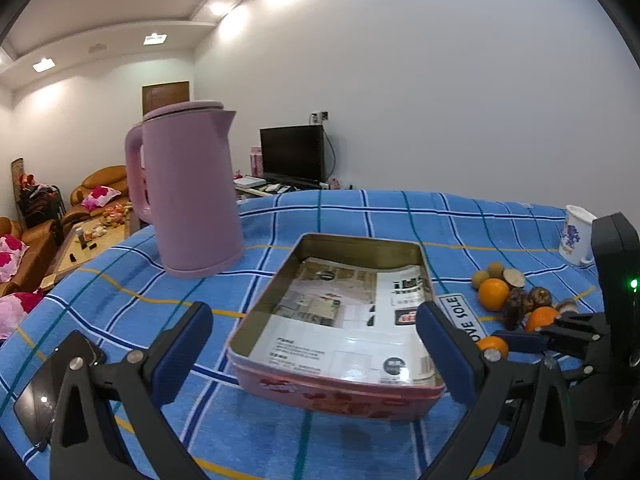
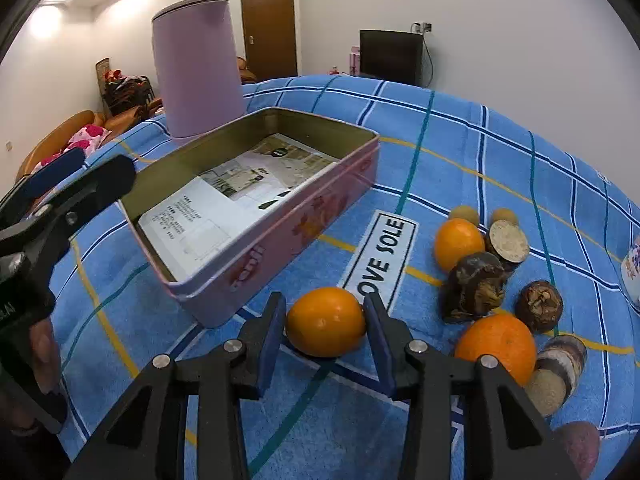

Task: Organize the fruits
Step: 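Close the right tool around an orange and lift it, then grasp the purple root with the left tool while the right tool holds the orange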

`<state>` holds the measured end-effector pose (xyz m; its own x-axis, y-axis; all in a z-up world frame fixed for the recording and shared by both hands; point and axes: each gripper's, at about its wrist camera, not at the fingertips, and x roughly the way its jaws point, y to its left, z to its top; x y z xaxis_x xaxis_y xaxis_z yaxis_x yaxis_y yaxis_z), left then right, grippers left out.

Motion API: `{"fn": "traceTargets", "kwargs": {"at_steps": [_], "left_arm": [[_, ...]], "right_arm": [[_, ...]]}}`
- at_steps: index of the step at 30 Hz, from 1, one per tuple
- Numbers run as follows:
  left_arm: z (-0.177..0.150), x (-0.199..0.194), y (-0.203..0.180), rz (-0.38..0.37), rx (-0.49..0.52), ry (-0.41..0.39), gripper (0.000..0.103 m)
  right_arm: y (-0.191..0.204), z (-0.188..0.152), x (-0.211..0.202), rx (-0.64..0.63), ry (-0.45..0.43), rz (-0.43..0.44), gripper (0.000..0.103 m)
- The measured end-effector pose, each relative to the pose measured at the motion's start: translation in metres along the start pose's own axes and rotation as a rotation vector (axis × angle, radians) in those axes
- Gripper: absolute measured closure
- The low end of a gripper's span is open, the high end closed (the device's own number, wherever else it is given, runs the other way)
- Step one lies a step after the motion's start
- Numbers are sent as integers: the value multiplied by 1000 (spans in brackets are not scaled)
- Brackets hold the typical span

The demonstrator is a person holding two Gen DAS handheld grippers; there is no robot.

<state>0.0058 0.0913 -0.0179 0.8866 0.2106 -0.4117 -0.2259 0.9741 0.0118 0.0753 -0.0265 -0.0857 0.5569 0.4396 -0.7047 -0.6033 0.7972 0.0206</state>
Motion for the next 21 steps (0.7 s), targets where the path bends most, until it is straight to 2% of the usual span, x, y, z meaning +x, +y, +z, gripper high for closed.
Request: {"fn": "traceTargets", "kwargs": {"at_steps": [6,12,16,21], "left_arm": [[6,-5,-17,-52,14,2,0],[11,-12,-51,-147,17,17,0],[10,-13,-86,-209,53,35,0],[3,-17,-141,-323,120,69,0]], "right_arm": [[-9,-7,-21,41,-79,-13,61],[-40,-31,-79,111,-212,-108,61],[-72,-54,-124,188,-301,-191,61],[-109,-85,-161,272,-341,-308,61]]}}
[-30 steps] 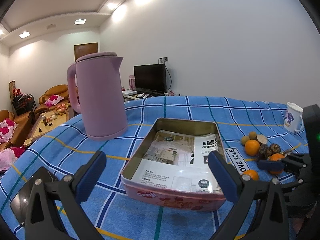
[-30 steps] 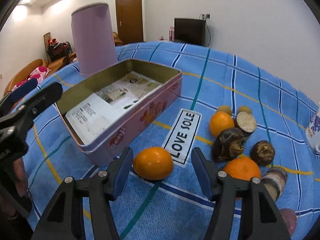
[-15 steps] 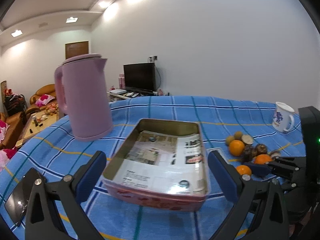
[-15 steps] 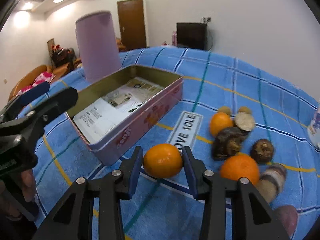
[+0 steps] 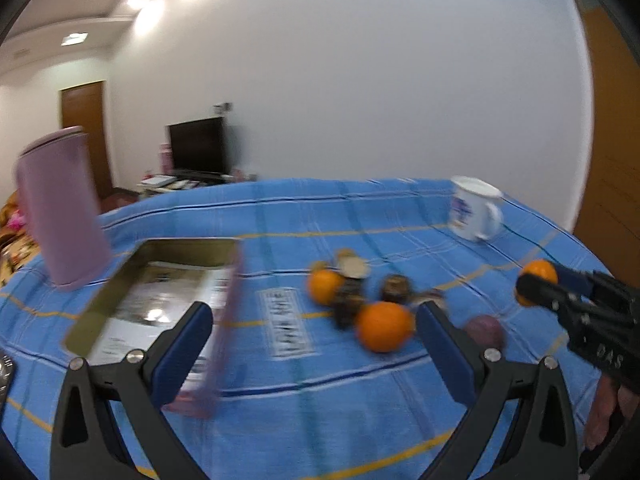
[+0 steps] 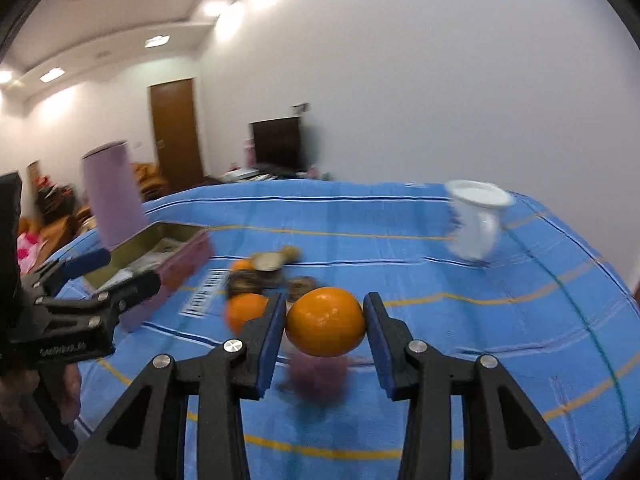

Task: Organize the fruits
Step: 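Grasp the purple root with the left tool while the right tool holds the orange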

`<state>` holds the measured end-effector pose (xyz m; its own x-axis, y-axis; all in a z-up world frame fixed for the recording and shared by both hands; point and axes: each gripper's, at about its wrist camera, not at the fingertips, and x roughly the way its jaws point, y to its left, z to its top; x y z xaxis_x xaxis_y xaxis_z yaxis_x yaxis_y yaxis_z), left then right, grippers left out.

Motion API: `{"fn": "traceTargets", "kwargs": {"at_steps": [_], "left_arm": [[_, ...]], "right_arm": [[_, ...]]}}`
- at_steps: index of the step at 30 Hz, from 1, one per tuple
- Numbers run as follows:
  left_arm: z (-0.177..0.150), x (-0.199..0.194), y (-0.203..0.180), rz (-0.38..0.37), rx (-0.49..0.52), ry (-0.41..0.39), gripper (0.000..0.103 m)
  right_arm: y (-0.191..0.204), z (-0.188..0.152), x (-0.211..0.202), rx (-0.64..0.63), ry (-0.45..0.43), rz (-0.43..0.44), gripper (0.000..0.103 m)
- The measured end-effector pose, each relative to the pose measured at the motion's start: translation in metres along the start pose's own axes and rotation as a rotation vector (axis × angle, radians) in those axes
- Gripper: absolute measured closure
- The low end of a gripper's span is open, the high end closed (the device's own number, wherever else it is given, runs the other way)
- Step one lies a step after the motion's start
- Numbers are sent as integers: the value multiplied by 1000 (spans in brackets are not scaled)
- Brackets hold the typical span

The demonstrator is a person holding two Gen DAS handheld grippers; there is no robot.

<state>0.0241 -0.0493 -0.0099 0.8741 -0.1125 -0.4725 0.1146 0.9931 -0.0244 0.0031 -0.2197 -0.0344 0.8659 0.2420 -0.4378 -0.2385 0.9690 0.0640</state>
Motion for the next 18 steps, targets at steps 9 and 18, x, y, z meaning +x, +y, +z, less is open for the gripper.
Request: {"fn": "traceTargets", "kwargs": {"at_steps": [9,18], "left_arm": [[-6,24,-77,-155,84,79,0],[-9,43,-108,-214,136,157,16]], "right_arm": [[-57,-21,-7,83,13,-88,61],[-76,-29,-9,120,6,-98,61]]}}
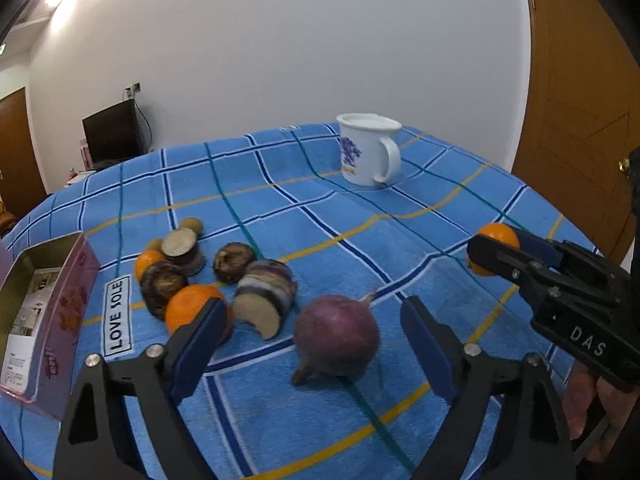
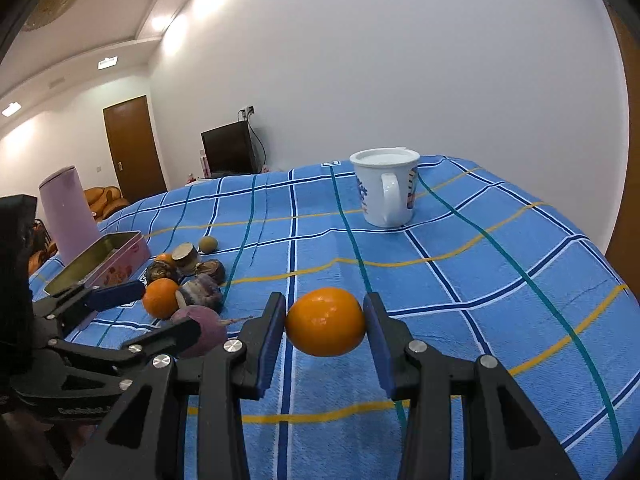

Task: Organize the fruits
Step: 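Grasp the purple root with the left tool while the right tool holds the orange, then carry the purple root and the orange over the tin box with both tools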

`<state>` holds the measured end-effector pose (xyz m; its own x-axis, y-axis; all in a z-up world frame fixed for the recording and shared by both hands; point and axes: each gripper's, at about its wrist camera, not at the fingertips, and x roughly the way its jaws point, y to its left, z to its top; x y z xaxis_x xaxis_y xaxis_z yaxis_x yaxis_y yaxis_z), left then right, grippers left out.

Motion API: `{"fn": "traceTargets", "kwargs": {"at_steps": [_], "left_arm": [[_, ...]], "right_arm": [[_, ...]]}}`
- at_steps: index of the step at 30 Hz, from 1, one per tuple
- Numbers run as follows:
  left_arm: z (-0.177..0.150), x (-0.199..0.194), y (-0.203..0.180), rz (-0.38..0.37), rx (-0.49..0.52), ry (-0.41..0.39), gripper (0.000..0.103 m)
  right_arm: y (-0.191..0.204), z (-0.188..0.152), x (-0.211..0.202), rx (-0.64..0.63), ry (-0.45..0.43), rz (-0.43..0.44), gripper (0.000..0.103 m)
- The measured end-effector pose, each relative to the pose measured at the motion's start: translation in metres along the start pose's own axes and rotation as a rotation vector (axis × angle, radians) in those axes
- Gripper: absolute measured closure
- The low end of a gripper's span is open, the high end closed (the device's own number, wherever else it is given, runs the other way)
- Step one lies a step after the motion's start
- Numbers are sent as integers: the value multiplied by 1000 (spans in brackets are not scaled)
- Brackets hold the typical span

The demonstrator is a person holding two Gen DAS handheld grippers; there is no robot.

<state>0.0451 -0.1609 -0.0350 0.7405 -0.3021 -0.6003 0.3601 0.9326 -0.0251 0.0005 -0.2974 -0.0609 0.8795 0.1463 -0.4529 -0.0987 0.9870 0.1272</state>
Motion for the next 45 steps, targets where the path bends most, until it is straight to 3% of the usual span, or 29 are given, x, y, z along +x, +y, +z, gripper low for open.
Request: {"fn": "traceTargets", "kwargs": {"at_steps": [2,4,8,10,11,18,45], "left_arm": [[1,4,-4,-17,13,18,24],[1,12,-7,-20,27,54,25],[1,24,-7,-52,16,114,41],[0,29,-6,-70,10,143,42],[0,31,-4,-78,0,155,49],[-1,24,4,-94,-32,127,49],[-8,-21,57,75,-76,-62,49]], "right_arm": [[-1,-2,-1,2,0,1,61],[0,-3,-1,4,1,4,61],[2,-3,1,0,1,9,61],[4,-3,3,-4,3,12,61],[5,-4,4,-5,4,14,61],[15,-2,2,-16,-10,34,61],[81,11,12,-116,-59,132,61]]}}
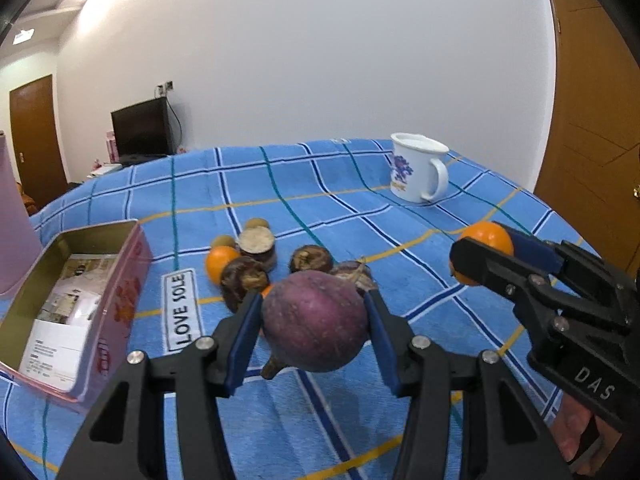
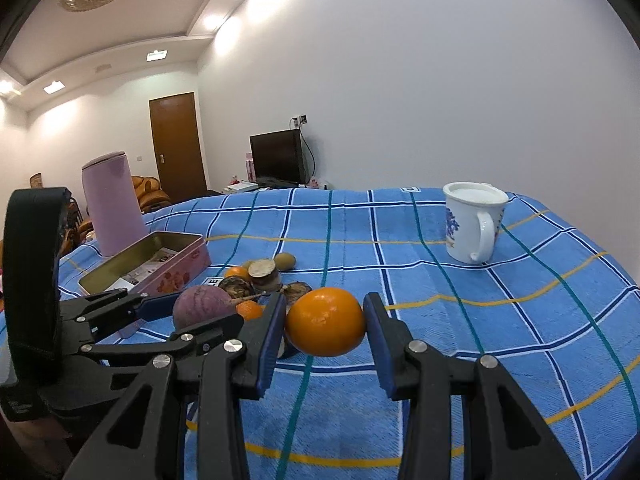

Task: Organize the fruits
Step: 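Carry the purple root and the orange over the tin box with both tools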

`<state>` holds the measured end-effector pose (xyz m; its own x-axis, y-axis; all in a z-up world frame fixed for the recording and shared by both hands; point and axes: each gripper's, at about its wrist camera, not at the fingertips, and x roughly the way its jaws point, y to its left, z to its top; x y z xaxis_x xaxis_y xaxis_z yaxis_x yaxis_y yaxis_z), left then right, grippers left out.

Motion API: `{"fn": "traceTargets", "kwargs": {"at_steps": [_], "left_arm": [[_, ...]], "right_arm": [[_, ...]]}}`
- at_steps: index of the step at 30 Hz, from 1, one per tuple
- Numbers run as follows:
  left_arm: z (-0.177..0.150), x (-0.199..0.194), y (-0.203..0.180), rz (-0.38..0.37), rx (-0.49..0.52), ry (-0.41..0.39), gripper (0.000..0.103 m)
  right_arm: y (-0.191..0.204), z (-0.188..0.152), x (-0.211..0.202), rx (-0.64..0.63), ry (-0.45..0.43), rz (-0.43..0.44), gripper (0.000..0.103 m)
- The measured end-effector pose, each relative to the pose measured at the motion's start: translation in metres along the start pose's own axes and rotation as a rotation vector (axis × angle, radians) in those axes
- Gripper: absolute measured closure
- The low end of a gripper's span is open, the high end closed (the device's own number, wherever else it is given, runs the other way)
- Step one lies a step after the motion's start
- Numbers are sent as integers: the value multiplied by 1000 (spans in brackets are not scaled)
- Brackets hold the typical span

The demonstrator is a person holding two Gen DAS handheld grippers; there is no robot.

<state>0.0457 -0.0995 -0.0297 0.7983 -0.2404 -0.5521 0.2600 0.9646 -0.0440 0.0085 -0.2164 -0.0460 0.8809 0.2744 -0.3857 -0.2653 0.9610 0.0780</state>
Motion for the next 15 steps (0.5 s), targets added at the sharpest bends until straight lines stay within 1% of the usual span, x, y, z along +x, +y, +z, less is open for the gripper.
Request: {"fn": "traceTargets", "kwargs": {"at_steps": [4,15], "left_arm": [[0,-6,4,23,1,-26,49],[0,-13,12,53,-8,-67,49]], "right_arm": [[4,0,1,-2,-13,9,61],[7,2,2,1,-39,15,61]]}}
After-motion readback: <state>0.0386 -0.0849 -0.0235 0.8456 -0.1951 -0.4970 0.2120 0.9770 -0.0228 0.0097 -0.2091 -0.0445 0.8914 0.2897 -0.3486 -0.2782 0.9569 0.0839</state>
